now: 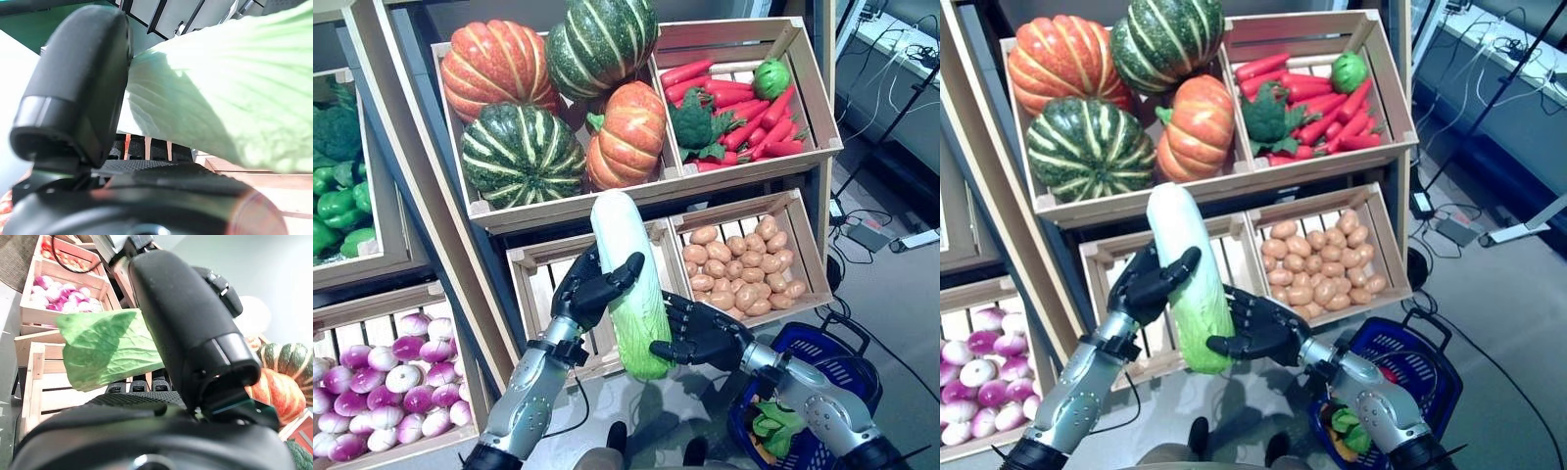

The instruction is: Put vegetables into the basket

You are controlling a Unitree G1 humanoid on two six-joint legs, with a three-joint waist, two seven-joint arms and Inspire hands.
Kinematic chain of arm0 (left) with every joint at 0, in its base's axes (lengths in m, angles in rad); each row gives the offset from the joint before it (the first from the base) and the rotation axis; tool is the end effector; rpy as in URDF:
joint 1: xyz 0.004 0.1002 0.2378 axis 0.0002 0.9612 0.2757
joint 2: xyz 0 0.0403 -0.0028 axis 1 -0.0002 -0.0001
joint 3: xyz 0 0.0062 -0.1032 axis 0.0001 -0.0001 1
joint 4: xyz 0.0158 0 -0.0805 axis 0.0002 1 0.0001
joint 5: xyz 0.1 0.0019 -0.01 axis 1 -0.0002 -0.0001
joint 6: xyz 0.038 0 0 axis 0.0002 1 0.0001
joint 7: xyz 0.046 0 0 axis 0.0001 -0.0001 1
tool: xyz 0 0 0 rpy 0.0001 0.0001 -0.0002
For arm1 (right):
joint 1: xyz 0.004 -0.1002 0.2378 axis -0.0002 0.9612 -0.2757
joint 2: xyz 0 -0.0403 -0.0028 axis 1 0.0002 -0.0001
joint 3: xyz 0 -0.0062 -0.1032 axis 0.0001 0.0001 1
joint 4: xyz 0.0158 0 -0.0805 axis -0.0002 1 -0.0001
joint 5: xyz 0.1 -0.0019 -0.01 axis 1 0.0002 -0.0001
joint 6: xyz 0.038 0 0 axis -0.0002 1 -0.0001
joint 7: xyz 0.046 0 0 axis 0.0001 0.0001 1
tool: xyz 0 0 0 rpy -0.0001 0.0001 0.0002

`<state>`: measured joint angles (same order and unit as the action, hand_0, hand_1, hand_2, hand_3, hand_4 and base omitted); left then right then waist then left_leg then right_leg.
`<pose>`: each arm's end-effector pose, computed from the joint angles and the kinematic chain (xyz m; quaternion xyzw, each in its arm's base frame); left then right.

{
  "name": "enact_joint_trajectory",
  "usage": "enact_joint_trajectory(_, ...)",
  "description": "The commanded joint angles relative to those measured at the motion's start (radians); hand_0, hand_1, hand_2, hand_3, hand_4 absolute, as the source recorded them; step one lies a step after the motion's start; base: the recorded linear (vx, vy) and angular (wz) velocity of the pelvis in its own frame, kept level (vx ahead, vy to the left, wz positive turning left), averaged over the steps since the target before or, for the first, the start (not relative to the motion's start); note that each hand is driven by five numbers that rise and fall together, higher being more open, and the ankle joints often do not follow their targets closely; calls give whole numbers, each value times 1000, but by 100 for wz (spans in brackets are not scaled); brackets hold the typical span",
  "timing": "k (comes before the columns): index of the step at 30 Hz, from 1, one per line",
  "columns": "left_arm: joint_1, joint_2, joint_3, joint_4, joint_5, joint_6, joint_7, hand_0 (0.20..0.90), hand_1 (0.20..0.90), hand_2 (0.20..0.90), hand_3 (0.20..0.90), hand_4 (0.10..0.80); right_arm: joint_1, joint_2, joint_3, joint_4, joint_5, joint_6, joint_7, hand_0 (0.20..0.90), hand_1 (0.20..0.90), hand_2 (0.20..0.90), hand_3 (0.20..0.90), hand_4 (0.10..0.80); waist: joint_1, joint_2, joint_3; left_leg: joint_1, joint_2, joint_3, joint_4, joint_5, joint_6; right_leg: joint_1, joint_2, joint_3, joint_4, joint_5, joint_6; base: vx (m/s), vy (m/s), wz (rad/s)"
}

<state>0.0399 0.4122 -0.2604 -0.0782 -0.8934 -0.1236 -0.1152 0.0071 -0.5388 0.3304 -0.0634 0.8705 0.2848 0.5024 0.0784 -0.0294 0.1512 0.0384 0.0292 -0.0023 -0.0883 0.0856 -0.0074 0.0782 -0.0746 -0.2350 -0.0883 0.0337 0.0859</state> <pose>0.1904 0.1773 0.0510 -0.2503 -0.0087 -0.1567 0.9554 0.1879 -0.1821 0.0365 0.1971 0.1795 0.3972 0.8782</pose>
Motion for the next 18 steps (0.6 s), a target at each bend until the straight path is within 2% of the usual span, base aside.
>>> enact_joint_trajectory(1,-97,12,9,-80,0,-80,-74,300,300,300,300,400,-33,5,43,-55,31,-12,73,900,900,900,900,800,11,-40,-100,21,3,4,14,-80,-33,11,-90,-19,6,33,57,0,0,0)
enact_joint_trajectory(8,-102,11,-8,-92,-8,-73,-125,300,300,300,300,400,-22,12,54,-36,12,24,58,900,900,900,900,800,6,-39,-99,20,6,6,11,-77,-34,7,-92,-16,7,35,60,0,0,0)
enact_joint_trajectory(13,-126,26,-43,-116,-5,-49,-229,300,300,300,300,400,-36,-8,86,-31,-25,72,72,900,900,900,900,800,2,-39,-101,20,7,7,7,-75,-32,3,-90,-10,8,37,60,0,0,0)
enact_joint_trajectory(18,-146,49,-77,-139,24,-30,-274,300,300,300,300,400,-41,-30,108,-18,-61,98,106,900,900,900,900,800,-1,-38,-106,20,8,7,6,-72,-33,3,-88,-2,6,37,61,0,0,0)
